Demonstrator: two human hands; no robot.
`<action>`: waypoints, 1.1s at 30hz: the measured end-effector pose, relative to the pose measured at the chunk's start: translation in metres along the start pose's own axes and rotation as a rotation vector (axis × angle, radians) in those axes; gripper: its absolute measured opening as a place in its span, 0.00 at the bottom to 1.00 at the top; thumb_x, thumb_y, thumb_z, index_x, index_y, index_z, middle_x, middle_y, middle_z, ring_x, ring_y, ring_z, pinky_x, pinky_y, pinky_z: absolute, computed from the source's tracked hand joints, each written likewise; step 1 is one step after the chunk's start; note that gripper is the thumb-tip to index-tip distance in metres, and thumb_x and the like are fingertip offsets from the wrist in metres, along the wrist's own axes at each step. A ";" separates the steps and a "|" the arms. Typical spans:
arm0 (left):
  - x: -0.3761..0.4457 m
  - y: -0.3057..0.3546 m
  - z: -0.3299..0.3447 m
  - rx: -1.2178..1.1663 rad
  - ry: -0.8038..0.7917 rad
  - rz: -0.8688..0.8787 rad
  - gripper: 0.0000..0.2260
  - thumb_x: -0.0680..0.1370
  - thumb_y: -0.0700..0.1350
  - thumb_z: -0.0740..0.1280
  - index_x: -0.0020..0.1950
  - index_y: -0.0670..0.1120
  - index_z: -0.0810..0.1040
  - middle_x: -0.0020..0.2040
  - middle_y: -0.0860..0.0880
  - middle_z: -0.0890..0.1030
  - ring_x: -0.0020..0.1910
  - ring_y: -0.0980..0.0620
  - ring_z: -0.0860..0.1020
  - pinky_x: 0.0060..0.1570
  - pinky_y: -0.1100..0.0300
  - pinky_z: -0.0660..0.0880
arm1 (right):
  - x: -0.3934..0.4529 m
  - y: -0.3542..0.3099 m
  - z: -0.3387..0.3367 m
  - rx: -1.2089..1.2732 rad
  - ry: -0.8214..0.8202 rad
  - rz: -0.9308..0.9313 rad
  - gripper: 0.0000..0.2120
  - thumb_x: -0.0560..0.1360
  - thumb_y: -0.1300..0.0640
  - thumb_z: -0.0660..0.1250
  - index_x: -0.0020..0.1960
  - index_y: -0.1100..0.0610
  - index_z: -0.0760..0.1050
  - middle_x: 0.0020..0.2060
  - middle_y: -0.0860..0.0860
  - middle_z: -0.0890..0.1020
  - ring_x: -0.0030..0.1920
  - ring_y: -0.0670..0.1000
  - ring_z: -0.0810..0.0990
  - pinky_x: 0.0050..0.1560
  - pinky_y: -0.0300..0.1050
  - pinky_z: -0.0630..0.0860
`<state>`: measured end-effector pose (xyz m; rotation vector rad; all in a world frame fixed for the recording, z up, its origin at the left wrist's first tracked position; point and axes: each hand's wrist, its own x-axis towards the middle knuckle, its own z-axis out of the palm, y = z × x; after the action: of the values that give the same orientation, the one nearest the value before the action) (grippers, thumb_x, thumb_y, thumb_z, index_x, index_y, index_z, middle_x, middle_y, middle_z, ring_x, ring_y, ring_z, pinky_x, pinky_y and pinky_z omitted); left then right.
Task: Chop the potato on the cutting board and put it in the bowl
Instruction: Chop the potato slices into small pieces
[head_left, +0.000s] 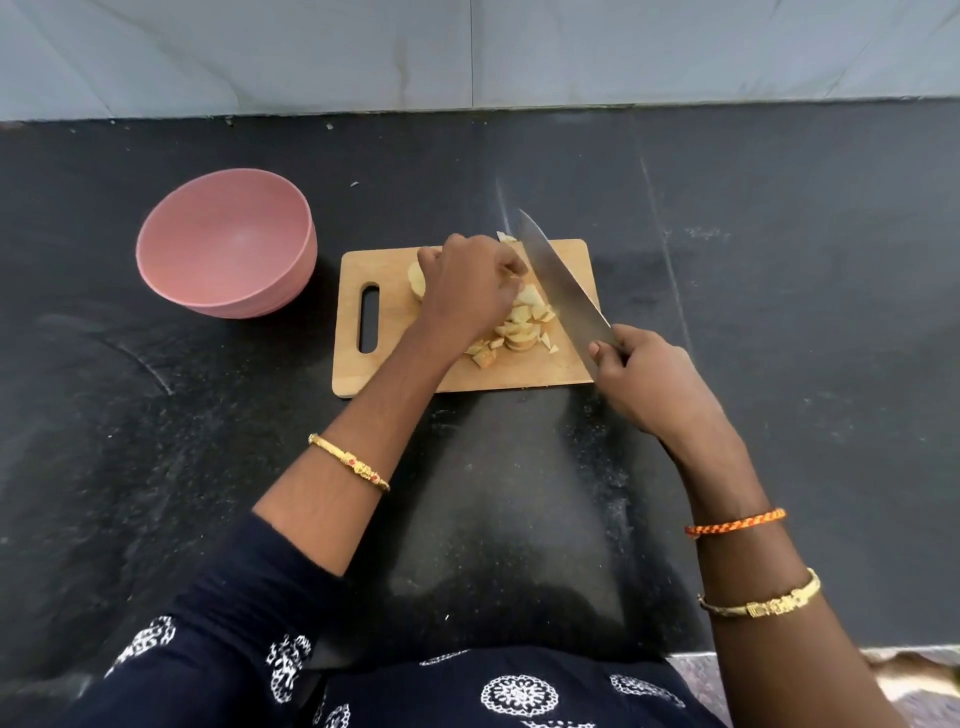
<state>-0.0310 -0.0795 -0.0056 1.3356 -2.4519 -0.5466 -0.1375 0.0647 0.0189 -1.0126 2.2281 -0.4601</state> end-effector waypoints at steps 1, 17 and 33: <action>-0.003 -0.002 0.000 0.023 -0.028 0.002 0.08 0.75 0.49 0.69 0.53 0.55 0.82 0.58 0.53 0.77 0.60 0.51 0.70 0.53 0.54 0.57 | 0.000 0.001 0.001 0.014 0.012 0.002 0.09 0.80 0.53 0.56 0.45 0.54 0.72 0.37 0.51 0.76 0.38 0.53 0.75 0.39 0.44 0.68; -0.002 0.004 0.005 -0.019 -0.033 -0.065 0.04 0.74 0.49 0.70 0.45 0.53 0.84 0.44 0.55 0.82 0.57 0.52 0.73 0.50 0.54 0.55 | -0.003 -0.013 0.007 -0.088 0.009 0.029 0.10 0.81 0.52 0.55 0.55 0.54 0.73 0.45 0.54 0.78 0.44 0.56 0.77 0.45 0.47 0.74; -0.001 0.002 0.008 -0.009 0.008 -0.072 0.05 0.73 0.50 0.70 0.47 0.54 0.83 0.47 0.55 0.83 0.57 0.52 0.72 0.49 0.54 0.55 | -0.003 -0.019 0.010 -0.191 0.000 0.004 0.09 0.80 0.53 0.55 0.55 0.54 0.71 0.45 0.55 0.78 0.44 0.57 0.78 0.47 0.51 0.77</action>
<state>-0.0360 -0.0764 -0.0119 1.4249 -2.3997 -0.5681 -0.1191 0.0544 0.0234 -1.1044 2.3070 -0.2484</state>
